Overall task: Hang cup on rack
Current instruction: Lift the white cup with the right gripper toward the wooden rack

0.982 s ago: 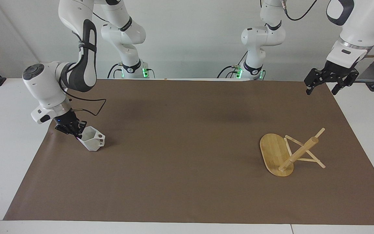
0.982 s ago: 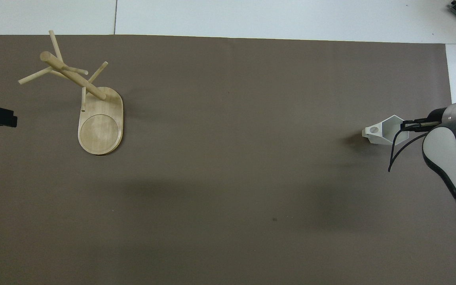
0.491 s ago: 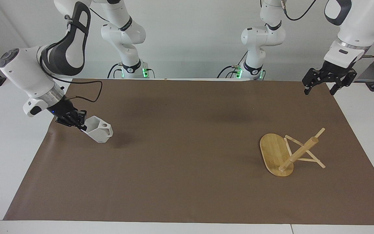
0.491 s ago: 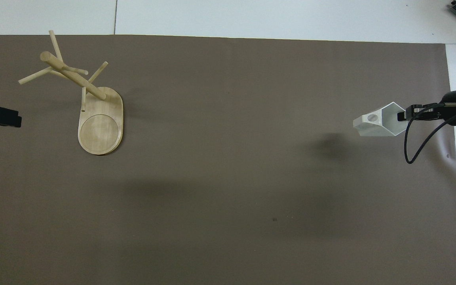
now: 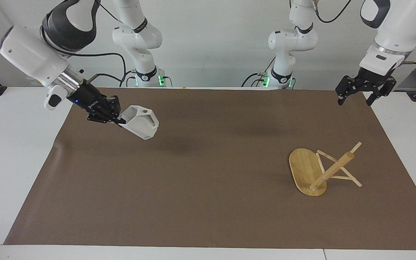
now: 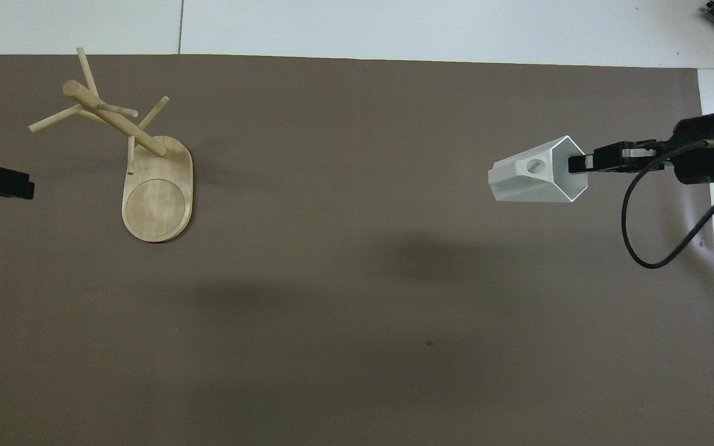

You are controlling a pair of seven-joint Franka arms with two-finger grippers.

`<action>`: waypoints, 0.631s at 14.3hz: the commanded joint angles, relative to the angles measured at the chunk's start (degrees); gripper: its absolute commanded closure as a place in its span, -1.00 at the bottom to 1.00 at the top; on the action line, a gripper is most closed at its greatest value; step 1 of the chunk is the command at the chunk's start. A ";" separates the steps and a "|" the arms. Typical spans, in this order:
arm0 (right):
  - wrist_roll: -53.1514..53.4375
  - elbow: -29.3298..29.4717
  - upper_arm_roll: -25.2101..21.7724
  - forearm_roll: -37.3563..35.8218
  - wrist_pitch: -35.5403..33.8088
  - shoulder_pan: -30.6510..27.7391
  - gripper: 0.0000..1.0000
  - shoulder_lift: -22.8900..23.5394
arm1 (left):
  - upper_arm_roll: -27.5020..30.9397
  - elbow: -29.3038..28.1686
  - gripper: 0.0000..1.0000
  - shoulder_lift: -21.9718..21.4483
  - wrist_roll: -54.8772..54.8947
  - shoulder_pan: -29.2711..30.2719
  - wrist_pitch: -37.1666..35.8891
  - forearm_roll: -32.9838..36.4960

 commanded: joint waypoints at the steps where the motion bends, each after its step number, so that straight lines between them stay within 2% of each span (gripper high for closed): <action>1: 10.19 1.70 5.70 9.01 0.17 -0.38 1.00 0.26 | 0.47 -1.07 -1.00 -0.85 0.31 -0.64 0.61 0.89; 3: 16.46 2.66 9.84 9.83 4.38 0.41 1.00 0.43 | 0.38 -1.24 -1.00 -1.02 0.74 -0.64 0.08 0.89; 5: 17.44 2.67 13.97 9.91 9.12 0.59 1.00 0.61 | 0.12 -2.03 -1.00 -1.20 0.66 -0.72 -0.09 0.45; 9: 23.41 2.23 16.88 10.09 10.90 0.94 1.00 0.69 | -0.15 -3.17 -1.00 -1.82 2.32 -2.57 0.86 -1.64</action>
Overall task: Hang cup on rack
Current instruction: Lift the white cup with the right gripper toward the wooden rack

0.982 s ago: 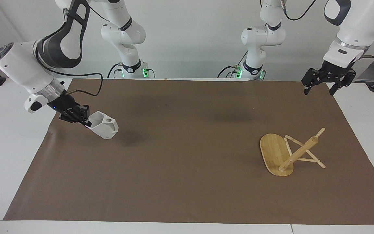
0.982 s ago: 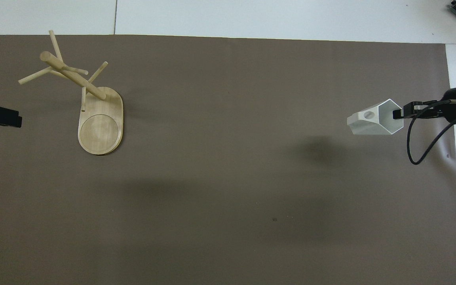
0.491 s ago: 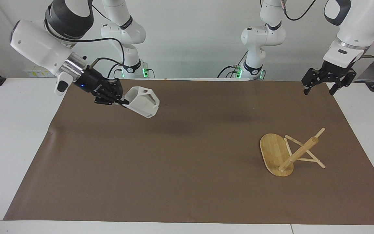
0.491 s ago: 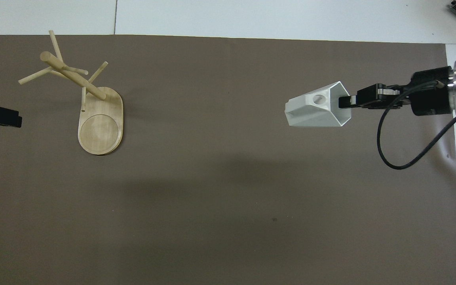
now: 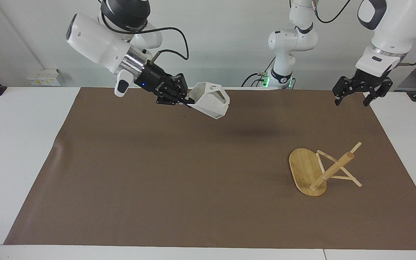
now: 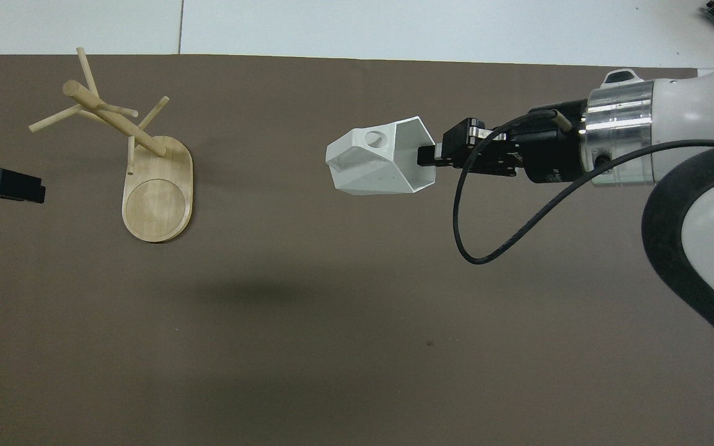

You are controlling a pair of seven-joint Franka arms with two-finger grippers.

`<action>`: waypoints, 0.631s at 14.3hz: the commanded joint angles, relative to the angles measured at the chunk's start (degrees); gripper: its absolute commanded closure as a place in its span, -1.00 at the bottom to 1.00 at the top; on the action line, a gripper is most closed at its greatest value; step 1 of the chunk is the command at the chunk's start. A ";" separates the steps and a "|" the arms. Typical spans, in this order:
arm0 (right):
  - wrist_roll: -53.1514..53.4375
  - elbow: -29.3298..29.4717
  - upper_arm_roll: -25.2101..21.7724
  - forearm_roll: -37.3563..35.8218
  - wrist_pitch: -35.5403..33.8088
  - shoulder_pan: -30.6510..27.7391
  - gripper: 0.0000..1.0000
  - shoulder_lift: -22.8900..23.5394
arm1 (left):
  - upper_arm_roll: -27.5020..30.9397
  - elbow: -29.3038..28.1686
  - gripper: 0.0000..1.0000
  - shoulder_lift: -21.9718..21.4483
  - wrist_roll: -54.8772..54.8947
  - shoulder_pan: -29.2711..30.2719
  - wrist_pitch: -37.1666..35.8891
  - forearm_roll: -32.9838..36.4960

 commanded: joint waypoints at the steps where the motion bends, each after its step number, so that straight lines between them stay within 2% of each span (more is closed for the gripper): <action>1: 2.75 0.34 1.40 2.10 0.55 -0.79 1.00 0.62 | 0.60 -3.04 -1.00 -2.00 2.96 -1.57 1.79 -3.26; 5: 4.52 -0.37 5.53 2.28 6.61 -0.62 1.00 2.63 | 0.43 -4.10 -1.00 -2.44 14.19 -3.94 4.95 -4.95; 9: 4.60 -0.45 9.57 2.28 15.48 2.20 1.00 6.06 | 0.60 -7.17 -1.00 -3.14 35.19 -4.38 11.01 -14.24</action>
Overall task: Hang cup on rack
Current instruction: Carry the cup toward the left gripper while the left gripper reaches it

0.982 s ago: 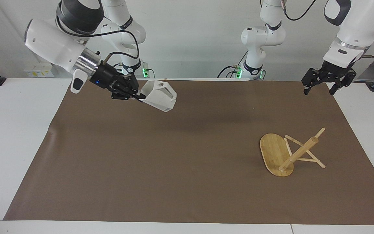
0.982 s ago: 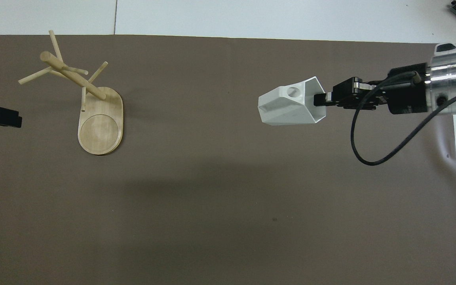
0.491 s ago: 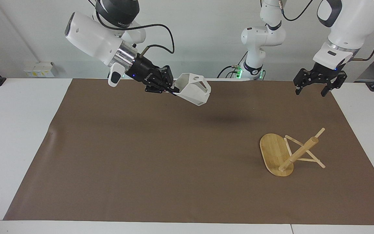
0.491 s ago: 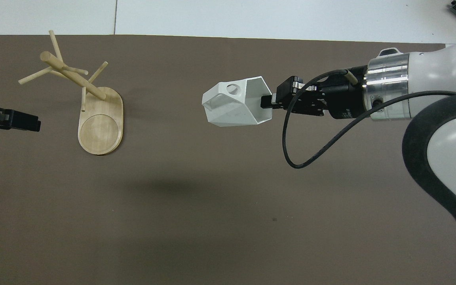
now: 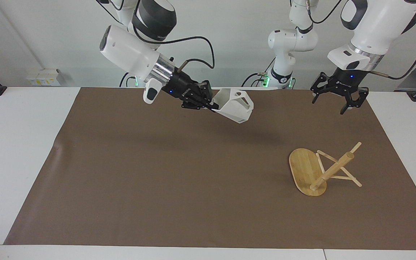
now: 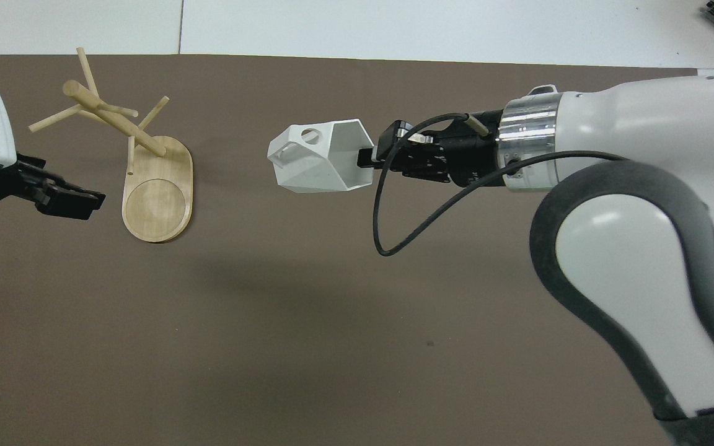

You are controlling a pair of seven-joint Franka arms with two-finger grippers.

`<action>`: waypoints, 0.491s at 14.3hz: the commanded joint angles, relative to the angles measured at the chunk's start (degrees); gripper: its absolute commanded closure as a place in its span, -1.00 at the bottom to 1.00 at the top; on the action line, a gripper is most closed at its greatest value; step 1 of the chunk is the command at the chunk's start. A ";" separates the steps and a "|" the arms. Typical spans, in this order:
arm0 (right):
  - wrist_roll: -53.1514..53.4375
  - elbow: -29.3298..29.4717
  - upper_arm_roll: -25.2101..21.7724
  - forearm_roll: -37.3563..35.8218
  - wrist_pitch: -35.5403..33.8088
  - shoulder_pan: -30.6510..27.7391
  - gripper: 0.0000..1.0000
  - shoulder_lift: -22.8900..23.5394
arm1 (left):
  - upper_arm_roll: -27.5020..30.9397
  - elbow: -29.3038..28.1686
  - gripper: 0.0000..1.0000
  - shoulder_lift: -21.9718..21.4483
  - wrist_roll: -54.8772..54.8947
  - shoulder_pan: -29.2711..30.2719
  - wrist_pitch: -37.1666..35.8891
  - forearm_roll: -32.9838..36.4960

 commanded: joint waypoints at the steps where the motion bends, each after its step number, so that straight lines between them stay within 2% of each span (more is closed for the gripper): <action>1: 0.66 -0.01 3.10 1.72 4.08 0.00 1.00 1.82 | 0.74 -4.65 -1.00 -2.45 10.46 -0.47 4.26 -6.20; 4: 3.11 -0.10 5.73 1.63 4.70 0.09 1.00 2.87 | 0.83 -6.85 -1.00 -2.54 23.08 -0.55 4.70 -12.44; 7: 7.59 -0.27 7.24 1.63 10.92 2.10 1.00 3.40 | 0.92 -8.96 -1.00 -2.28 36.29 -0.20 6.02 -17.20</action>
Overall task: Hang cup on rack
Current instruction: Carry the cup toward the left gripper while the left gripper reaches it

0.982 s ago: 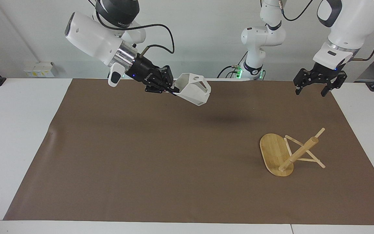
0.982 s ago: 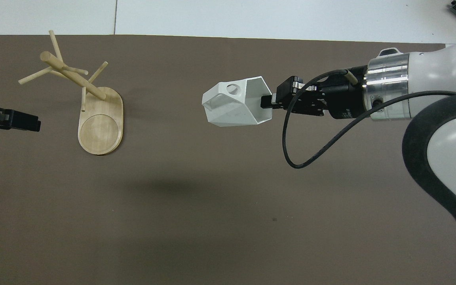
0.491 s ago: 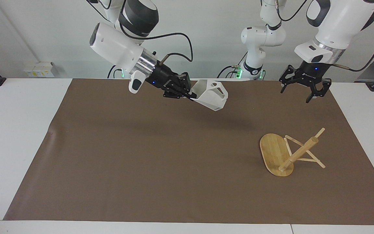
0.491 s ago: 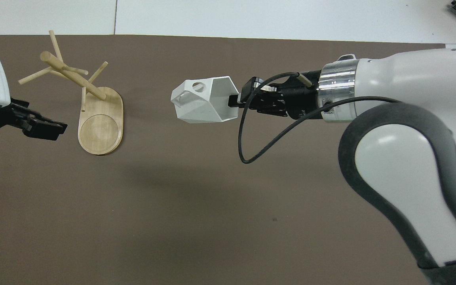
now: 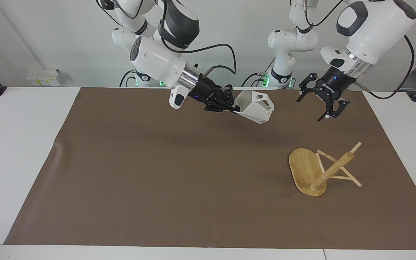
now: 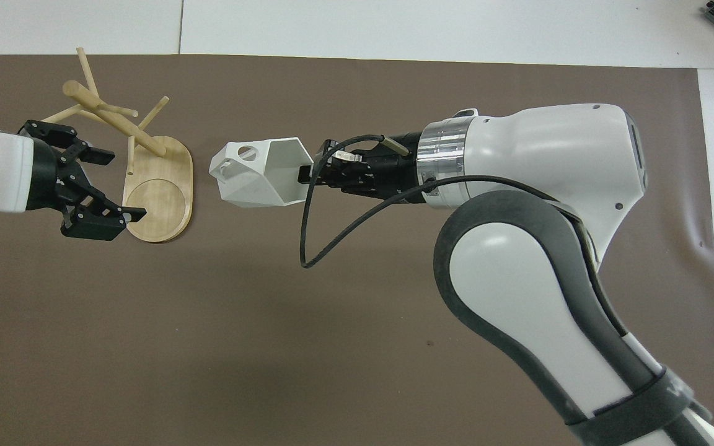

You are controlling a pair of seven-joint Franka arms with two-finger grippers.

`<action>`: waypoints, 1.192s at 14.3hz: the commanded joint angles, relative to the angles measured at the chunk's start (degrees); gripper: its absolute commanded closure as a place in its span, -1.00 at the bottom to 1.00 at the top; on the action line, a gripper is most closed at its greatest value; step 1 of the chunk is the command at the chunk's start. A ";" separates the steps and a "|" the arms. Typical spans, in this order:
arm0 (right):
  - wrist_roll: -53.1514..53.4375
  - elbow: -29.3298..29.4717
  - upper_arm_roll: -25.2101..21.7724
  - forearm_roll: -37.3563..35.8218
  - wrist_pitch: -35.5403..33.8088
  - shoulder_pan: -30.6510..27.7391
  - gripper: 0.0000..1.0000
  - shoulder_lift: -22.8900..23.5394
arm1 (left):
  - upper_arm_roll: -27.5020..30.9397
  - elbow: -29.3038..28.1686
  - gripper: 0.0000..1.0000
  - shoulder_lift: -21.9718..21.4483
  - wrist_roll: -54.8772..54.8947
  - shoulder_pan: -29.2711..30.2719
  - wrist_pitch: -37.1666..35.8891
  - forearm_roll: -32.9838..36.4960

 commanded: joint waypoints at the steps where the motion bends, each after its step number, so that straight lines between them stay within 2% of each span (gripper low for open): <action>1: 4.36 -0.24 2.32 1.59 6.29 1.47 1.00 1.15 | 0.54 -3.86 -1.00 -1.56 10.89 0.02 2.38 -3.91; 4: 5.08 -0.24 4.17 1.42 8.59 1.57 1.00 2.04 | 0.63 -4.47 -1.00 -0.94 22.84 0.20 5.10 -6.80; 7: 5.16 -0.32 4.53 1.16 8.68 1.74 1.00 2.04 | 0.54 -4.48 -1.00 0.20 29.80 0.20 5.02 -9.44; 10: 6.04 -0.67 4.62 0.80 10.34 2.80 1.00 2.04 | 0.63 -4.56 -1.00 3.53 35.87 0.73 4.49 -15.76; 17: 6.31 -1.11 4.88 0.80 10.97 2.89 1.00 2.04 | 0.54 -5.62 -1.00 3.37 36.33 0.38 0.63 -22.27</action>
